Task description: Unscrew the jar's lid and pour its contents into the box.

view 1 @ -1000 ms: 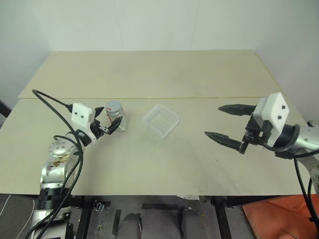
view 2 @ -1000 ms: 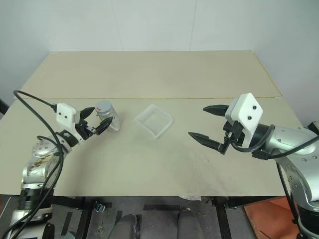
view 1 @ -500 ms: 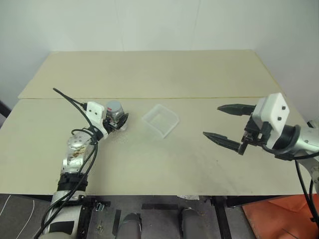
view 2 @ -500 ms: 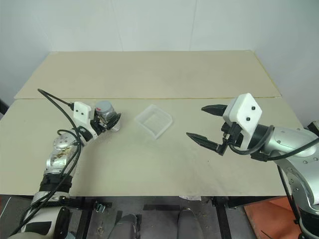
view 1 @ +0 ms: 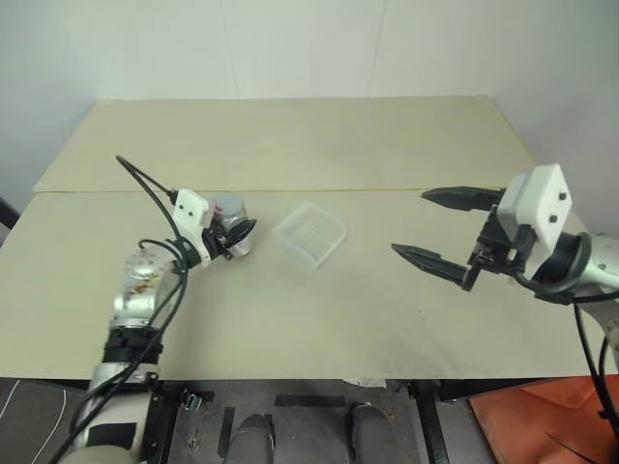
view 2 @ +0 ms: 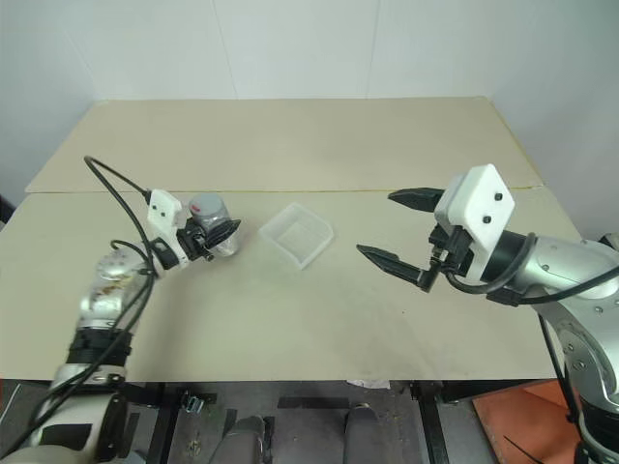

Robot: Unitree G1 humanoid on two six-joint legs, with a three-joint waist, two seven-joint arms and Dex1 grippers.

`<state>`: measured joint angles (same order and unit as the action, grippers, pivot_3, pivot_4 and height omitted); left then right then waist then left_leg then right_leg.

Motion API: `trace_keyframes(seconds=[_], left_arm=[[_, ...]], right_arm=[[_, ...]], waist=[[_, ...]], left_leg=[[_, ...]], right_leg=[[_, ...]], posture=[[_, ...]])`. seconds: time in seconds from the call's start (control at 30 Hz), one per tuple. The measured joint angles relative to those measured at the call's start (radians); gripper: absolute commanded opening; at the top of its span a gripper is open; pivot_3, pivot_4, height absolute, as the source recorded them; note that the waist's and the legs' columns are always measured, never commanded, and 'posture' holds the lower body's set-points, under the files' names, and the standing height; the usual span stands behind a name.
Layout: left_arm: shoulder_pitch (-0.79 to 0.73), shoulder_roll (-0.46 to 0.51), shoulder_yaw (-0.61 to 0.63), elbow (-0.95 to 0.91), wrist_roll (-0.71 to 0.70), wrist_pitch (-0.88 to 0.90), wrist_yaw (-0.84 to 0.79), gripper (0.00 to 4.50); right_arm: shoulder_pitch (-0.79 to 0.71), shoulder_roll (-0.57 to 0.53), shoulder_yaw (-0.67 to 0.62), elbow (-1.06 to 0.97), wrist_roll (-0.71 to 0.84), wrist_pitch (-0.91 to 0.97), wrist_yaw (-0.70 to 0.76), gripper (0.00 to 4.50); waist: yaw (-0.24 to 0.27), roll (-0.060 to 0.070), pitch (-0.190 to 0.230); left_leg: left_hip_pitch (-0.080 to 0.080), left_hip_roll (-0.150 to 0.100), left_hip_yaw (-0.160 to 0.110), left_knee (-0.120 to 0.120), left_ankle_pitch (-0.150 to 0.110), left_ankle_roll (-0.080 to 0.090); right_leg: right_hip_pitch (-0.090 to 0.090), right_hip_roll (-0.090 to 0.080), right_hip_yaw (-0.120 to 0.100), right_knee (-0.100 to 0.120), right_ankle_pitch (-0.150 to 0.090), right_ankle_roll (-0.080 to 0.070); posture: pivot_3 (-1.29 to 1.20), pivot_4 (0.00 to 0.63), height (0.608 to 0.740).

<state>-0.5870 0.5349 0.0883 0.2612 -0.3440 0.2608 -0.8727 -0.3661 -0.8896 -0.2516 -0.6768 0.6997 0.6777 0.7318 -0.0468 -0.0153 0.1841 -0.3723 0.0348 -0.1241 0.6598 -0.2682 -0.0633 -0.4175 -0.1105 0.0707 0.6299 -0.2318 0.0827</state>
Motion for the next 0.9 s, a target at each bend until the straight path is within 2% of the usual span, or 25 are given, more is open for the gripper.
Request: trace_keyframes(seconds=[0.07,0.17,0.43,0.63,0.9], left_arm=[[-0.060,0.061,-0.003,-0.060,-0.072,0.080,-0.116,1.91],[-0.126,0.088,-0.004,-0.115,-0.157,0.141,-0.241,1.91],[-0.232,0.030,-0.127,-0.091,-0.184,0.174,-0.421,1.91],[-0.288,-0.011,-0.175,0.003,-0.130,0.099,-0.492,1.91],[-0.304,-0.023,-0.187,0.040,-0.120,0.065,-0.521,1.91]], right_arm=[[-0.072,0.032,0.038,0.008,0.042,0.021,-0.015,4.50],[-0.170,0.089,0.100,0.036,0.074,0.052,-0.033,4.50],[-0.455,0.264,0.339,0.188,0.030,0.160,-0.117,4.50],[-0.583,0.351,0.381,0.294,-0.001,0.232,-0.158,4.50],[-0.606,0.408,0.400,0.338,-0.031,0.292,-0.180,4.50]], waist=[[0.000,0.000,0.000],[-0.001,0.000,0.000],[-0.014,0.000,0.000],[-0.026,0.001,0.000],[-0.026,0.001,0.000]], left_leg=[[0.000,0.000,0.000,0.000,0.000,0.000],[0.000,0.000,0.000,0.000,0.000,0.000],[-0.002,0.000,-0.001,0.000,0.001,-0.002],[-0.003,0.000,-0.001,0.000,0.002,-0.003],[-0.003,0.000,-0.002,0.000,0.002,-0.002]], right_leg=[[0.000,0.000,0.000,0.000,0.000,0.000],[0.001,0.000,0.000,0.000,0.000,0.000],[-0.002,0.000,-0.001,0.000,0.000,0.000],[-0.004,0.000,-0.001,0.001,0.000,0.000],[-0.004,0.000,-0.001,0.003,0.000,0.000]], posture=[[0.00,0.150,0.740],[0.00,0.150,0.740],[0.00,0.150,0.740],[0.00,0.150,0.740],[0.00,0.150,0.740]])
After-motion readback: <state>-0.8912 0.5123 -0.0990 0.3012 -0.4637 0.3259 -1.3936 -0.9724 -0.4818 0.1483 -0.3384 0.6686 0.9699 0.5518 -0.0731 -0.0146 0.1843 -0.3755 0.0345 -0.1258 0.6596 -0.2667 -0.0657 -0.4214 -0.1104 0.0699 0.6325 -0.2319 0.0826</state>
